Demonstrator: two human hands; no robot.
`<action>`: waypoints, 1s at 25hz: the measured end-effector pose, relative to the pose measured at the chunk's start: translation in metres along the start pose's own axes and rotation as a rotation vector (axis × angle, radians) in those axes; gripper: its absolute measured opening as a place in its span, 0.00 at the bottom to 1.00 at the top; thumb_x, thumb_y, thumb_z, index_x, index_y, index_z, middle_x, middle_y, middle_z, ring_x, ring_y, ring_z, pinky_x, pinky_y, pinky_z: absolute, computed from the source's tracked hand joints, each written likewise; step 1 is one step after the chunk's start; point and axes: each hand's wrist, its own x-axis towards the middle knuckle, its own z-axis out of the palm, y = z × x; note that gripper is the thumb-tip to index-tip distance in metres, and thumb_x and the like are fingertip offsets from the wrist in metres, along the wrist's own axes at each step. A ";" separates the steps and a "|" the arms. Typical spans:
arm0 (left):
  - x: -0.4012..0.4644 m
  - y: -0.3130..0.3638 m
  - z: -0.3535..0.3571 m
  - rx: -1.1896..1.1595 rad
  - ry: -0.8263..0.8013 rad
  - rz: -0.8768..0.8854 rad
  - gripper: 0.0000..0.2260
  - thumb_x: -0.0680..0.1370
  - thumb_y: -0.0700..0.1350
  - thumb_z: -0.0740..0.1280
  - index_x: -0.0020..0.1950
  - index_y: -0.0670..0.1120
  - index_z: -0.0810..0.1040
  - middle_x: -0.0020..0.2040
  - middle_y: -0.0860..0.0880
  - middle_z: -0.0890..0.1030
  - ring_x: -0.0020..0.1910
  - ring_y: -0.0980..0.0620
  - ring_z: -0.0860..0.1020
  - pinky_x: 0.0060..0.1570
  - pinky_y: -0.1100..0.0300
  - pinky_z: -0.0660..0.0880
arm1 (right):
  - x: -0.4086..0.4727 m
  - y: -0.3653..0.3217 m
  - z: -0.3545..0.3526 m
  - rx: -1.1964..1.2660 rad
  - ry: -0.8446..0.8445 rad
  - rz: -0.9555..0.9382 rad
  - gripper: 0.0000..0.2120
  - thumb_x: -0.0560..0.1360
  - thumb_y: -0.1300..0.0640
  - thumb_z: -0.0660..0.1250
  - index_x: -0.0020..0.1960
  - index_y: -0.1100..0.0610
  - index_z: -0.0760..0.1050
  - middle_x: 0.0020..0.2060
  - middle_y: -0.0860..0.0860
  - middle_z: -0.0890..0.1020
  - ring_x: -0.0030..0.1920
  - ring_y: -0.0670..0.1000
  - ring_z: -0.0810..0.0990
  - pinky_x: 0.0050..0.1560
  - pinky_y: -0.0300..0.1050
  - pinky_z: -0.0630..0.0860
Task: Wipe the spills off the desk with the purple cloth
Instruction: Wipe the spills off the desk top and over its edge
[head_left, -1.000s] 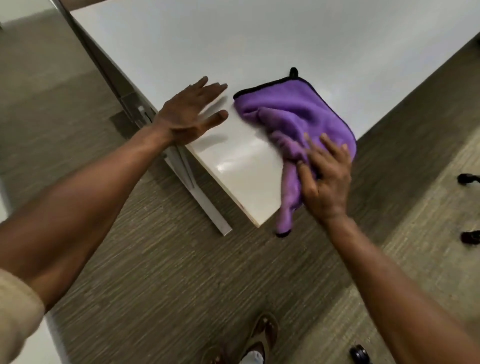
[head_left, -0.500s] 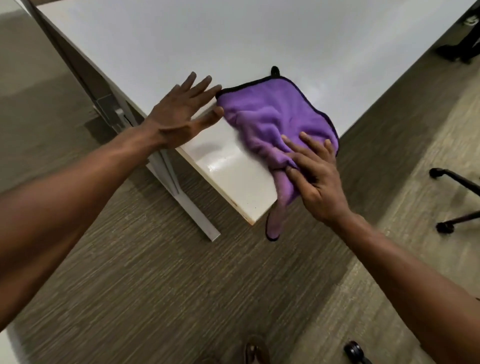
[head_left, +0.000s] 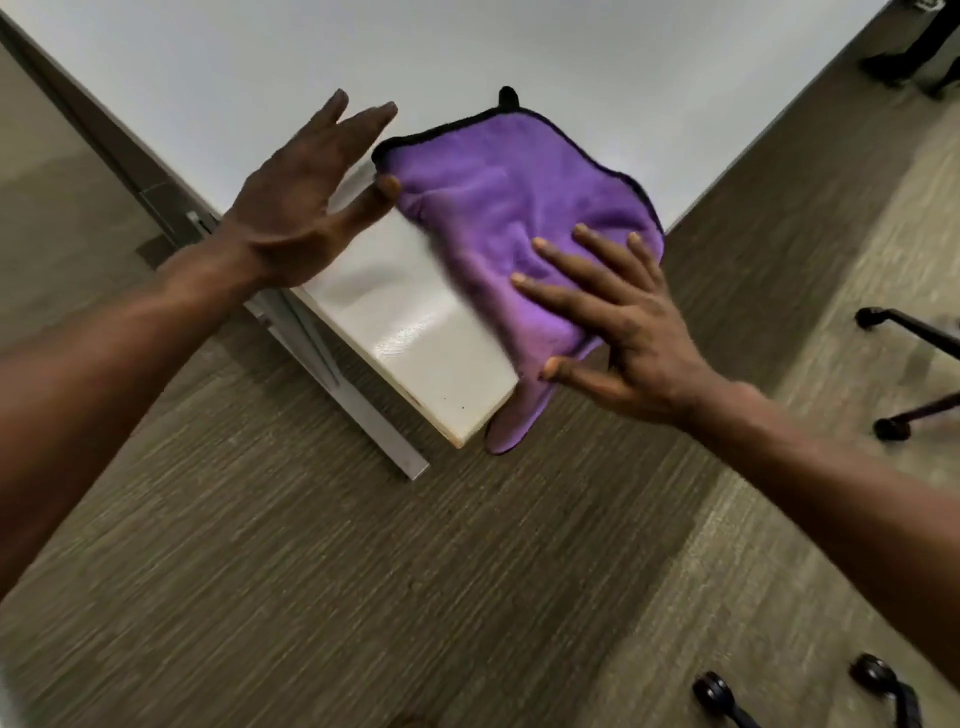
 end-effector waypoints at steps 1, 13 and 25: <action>0.000 0.000 0.000 -0.002 -0.007 -0.017 0.36 0.78 0.74 0.50 0.82 0.58 0.56 0.82 0.57 0.60 0.82 0.60 0.51 0.79 0.52 0.56 | -0.001 -0.010 0.006 0.014 0.012 -0.023 0.32 0.77 0.32 0.62 0.76 0.46 0.70 0.78 0.50 0.69 0.81 0.57 0.62 0.79 0.68 0.54; -0.003 0.009 0.003 0.096 -0.114 -0.099 0.36 0.77 0.77 0.46 0.82 0.64 0.48 0.82 0.61 0.56 0.81 0.61 0.50 0.79 0.58 0.50 | -0.005 -0.029 0.002 0.174 0.034 0.034 0.30 0.74 0.34 0.67 0.73 0.45 0.74 0.75 0.46 0.73 0.79 0.55 0.65 0.79 0.65 0.55; -0.006 0.006 0.005 0.098 -0.078 -0.158 0.35 0.75 0.78 0.46 0.80 0.68 0.45 0.82 0.60 0.57 0.82 0.58 0.51 0.79 0.50 0.55 | -0.008 -0.043 0.005 0.220 0.068 0.061 0.31 0.72 0.35 0.71 0.72 0.46 0.75 0.73 0.46 0.75 0.77 0.56 0.68 0.78 0.65 0.58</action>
